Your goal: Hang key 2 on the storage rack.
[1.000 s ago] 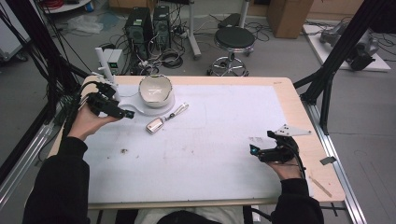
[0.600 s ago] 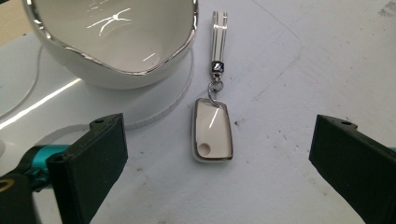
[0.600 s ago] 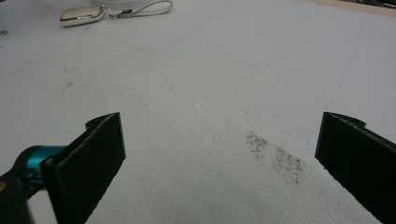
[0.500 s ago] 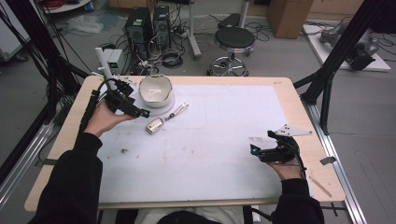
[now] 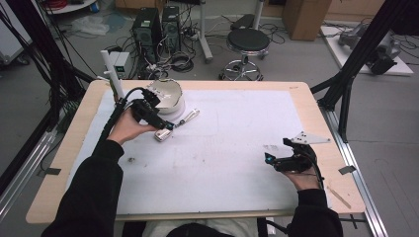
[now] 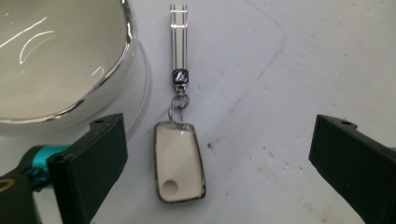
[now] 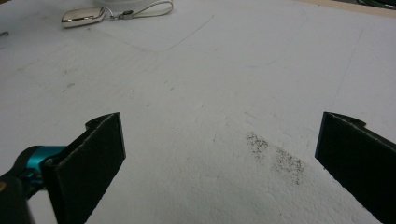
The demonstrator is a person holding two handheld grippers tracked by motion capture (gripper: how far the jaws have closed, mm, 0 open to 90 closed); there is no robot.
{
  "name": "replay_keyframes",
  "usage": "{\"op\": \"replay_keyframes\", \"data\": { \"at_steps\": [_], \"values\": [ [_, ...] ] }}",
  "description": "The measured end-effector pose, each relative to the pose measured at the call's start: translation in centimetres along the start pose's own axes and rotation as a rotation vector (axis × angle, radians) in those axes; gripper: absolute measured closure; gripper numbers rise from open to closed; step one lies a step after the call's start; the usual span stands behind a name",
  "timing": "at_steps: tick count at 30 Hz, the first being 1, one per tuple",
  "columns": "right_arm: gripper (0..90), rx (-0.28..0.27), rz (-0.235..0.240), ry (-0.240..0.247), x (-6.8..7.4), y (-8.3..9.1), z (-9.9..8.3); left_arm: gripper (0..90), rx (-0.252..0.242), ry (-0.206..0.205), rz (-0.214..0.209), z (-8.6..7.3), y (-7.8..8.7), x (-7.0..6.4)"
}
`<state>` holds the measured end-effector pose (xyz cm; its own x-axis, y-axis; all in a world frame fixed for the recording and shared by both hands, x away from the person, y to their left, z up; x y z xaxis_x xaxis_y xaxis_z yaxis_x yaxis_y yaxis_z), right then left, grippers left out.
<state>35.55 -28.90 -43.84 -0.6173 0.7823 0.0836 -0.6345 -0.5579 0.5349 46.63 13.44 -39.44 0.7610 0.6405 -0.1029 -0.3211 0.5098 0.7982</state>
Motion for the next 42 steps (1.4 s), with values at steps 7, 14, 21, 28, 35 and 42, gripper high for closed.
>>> {"op": "replay_keyframes", "data": {
  "at_steps": [7,14,21,28,35,42],
  "values": [
    [0.6,-0.001,0.002,0.002,0.0,0.0,0.0,7.3,0.021,-0.015,-0.003,0.2,-1.9,-0.3],
    [0.5,0.006,0.004,0.004,0.0,-0.1,0.0,7.4,0.085,-0.054,-0.016,1.0,-3.7,-1.4],
    [0.5,0.003,0.003,0.004,0.0,-0.1,0.0,13.1,0.098,-0.055,-0.004,2.1,-5.0,-1.8],
    [0.6,0.004,0.004,0.003,0.0,0.0,-0.1,22.3,0.138,-0.044,0.059,2.0,-7.2,-1.1],
    [0.5,0.009,0.002,0.011,0.0,0.0,-0.2,23.5,0.157,-0.028,0.083,1.6,-8.4,-0.1],
    [0.6,0.007,0.024,0.008,0.2,-0.1,-0.2,23.4,0.154,-0.031,0.082,1.5,-9.2,0.1]
  ]
}}
Point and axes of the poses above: each handheld gripper's, and its own axes: y roughly backward along the jaws, z roughly out of its top, x roughly to its left, the point moved 5 cm from there along -y, roughly forward along the jaws, and after that the axes turned 2 degrees about x, right-handed, at the moved point
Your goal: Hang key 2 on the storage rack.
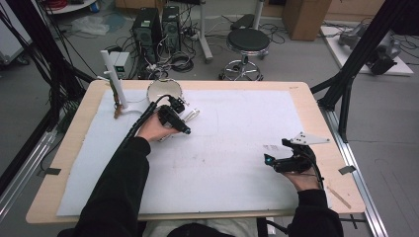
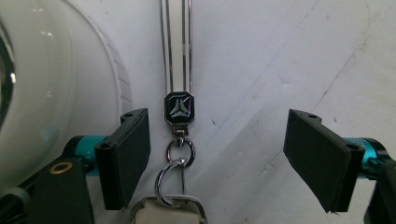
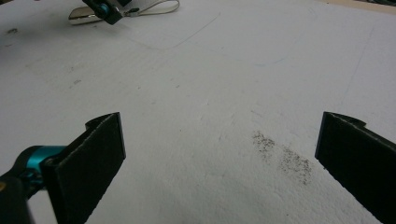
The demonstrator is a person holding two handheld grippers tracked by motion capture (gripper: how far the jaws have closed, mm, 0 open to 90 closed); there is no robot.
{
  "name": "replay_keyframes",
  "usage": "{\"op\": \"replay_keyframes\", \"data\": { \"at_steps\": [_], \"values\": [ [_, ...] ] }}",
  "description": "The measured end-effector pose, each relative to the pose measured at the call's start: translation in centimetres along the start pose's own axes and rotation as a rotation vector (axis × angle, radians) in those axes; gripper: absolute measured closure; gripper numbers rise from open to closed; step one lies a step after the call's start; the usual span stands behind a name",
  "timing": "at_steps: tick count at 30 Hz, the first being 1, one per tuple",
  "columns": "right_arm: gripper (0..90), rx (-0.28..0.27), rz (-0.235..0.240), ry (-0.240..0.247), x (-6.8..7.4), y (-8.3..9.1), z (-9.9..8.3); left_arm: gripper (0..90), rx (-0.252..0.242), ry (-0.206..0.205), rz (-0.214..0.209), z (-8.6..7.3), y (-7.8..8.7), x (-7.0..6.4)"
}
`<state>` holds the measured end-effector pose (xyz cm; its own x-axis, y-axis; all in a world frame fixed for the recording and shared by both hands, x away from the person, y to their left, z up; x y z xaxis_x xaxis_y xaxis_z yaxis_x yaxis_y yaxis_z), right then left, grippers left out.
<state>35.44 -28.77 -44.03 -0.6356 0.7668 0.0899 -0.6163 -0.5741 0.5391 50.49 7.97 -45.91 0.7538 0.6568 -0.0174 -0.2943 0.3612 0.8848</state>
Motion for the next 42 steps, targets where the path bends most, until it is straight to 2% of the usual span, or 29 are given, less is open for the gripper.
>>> {"op": "replay_keyframes", "data": {
  "at_steps": [4,11,15,20,39,42],
  "values": [
    [0.5,-0.003,-0.004,0.002,-0.1,0.0,0.0,25.2,0.006,-0.011,0.013,0.2,-0.1,-0.1],
    [0.5,-0.006,-0.008,0.001,-0.1,0.0,0.0,29.2,0.015,-0.006,0.022,0.4,-0.4,-0.2],
    [0.5,0.0,-0.005,0.001,0.0,0.0,0.0,32.3,0.039,-0.019,0.023,0.5,-0.9,-0.4],
    [0.6,-0.005,-0.007,-0.003,-0.1,0.0,0.0,34.7,0.044,-0.015,0.015,0.7,-1.1,-0.4],
    [0.5,0.002,-0.002,0.003,0.0,-0.2,0.0,62.7,0.032,-0.006,0.02,1.4,-1.2,0.0],
    [0.6,0.001,-0.001,0.005,-0.1,-0.2,0.0,73.4,0.026,-0.009,0.022,1.4,-1.2,0.0]
  ]
}}
Point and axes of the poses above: each handheld gripper's, and its own axes: y roughly backward along the jaws, z roughly out of its top, x roughly to its left, the point moved 5 cm from there along -y, roughly forward along the jaws, and after that the axes turned 2 degrees about x, right-handed, at the moved point
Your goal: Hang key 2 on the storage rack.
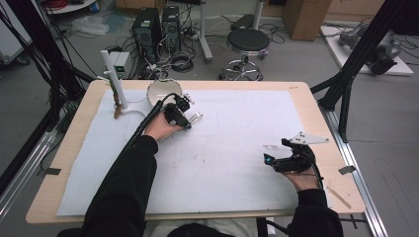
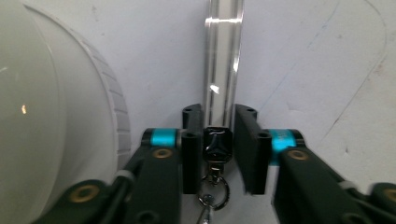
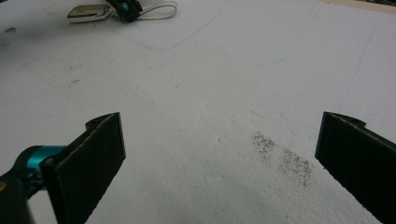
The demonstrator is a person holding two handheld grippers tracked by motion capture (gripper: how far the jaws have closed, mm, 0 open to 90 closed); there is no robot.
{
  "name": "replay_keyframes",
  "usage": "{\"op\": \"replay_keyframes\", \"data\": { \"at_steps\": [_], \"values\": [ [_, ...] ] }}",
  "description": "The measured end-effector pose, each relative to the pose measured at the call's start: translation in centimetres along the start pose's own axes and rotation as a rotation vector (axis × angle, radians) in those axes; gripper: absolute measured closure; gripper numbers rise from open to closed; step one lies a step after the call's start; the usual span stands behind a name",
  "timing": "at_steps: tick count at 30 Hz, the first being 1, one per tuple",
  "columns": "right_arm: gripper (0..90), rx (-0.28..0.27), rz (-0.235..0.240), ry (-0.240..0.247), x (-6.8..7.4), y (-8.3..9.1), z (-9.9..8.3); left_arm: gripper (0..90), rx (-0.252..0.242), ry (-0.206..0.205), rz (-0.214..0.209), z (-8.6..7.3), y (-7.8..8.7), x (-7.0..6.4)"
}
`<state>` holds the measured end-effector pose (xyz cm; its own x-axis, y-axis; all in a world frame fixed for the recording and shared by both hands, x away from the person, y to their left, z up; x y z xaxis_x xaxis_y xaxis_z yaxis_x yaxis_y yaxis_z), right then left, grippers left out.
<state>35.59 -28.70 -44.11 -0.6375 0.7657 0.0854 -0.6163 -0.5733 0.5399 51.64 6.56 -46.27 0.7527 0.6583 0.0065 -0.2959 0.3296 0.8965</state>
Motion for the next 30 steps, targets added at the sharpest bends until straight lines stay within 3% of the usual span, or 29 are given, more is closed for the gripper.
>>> {"op": "replay_keyframes", "data": {
  "at_steps": [11,15,21,30],
  "values": [
    [0.6,-0.003,-0.003,0.001,-0.1,0.0,0.0,74.0,0.006,-0.05,-0.006,-0.2,0.5,-0.1],
    [0.6,0.0,-0.003,-0.004,0.0,0.1,0.0,74.0,-0.019,-0.047,0.001,0.0,1.7,0.0],
    [0.6,-0.004,-0.003,0.001,0.1,0.2,0.0,73.9,-0.089,-0.038,0.005,0.1,5.4,0.4],
    [0.5,-0.011,-0.004,-0.003,0.2,0.3,0.1,73.9,-0.209,0.03,0.005,0.0,10.0,1.9]
  ]
}}
Point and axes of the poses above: each handheld gripper's, and its own axes: y roughly backward along the jaws, z roughly out of its top, x roughly to its left, the point moved 5 cm from there along -y, roughly forward along the jaws, and after that the axes turned 2 degrees about x, right-handed, at the moved point
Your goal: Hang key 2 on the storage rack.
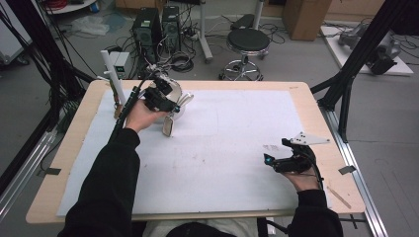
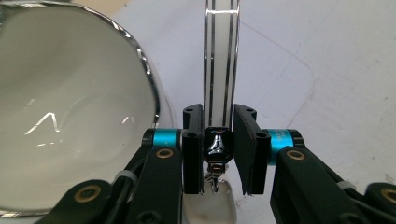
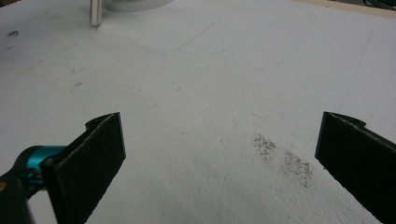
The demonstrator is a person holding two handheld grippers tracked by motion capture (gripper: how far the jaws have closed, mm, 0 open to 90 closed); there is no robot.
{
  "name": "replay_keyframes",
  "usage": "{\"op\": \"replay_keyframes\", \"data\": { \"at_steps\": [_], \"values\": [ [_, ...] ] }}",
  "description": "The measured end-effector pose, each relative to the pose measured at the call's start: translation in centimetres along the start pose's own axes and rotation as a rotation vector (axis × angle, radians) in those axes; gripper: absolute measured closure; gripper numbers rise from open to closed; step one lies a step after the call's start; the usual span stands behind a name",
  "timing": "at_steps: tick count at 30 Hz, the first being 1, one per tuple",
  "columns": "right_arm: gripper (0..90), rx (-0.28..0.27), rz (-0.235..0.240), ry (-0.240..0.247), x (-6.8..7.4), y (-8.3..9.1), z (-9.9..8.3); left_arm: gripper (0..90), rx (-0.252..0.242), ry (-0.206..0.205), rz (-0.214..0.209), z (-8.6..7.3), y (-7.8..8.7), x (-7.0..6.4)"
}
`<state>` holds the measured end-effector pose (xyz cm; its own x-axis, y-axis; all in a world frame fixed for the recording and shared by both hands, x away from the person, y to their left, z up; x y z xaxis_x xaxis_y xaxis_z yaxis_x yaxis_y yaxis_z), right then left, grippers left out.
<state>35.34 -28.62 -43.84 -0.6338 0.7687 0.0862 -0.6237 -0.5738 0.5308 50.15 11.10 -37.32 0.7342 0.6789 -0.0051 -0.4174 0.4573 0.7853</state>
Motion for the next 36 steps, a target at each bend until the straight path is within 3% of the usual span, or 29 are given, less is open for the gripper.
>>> {"op": "replay_keyframes", "data": {
  "at_steps": [12,17,20,23,30,36],
  "values": [
    [0.6,0.002,-0.003,0.004,0.0,-0.1,0.0,73.9,-0.06,0.037,0.028,-0.1,3.6,1.2],
    [0.6,0.001,-0.003,0.005,0.0,-0.1,0.0,73.9,-0.09,0.046,0.057,0.0,5.9,1.7],
    [0.5,0.0,-0.002,0.002,0.1,-0.1,0.0,73.9,-0.136,0.067,0.064,-0.1,7.7,2.3],
    [0.6,-0.002,-0.002,0.01,0.0,-0.1,0.1,74.0,-0.146,0.088,0.089,-0.5,9.1,3.0],
    [0.6,0.002,0.0,0.005,0.2,-0.2,0.1,73.9,-0.156,0.075,0.148,-0.4,11.9,3.6],
    [0.5,0.002,-0.001,0.003,0.1,-0.2,0.1,73.9,-0.179,0.091,0.198,-0.1,14.5,4.8]
  ]
}}
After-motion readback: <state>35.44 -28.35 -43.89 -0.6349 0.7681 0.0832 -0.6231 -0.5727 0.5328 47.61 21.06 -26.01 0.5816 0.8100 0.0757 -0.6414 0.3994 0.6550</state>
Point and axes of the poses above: each handheld gripper's, and its own axes: y roughly backward along the jaws, z roughly out of its top, x roughly to its left, the point moved 5 cm from there along -y, roughly forward along the jaws, and after that the axes turned 2 degrees about x, right-handed, at the moved point
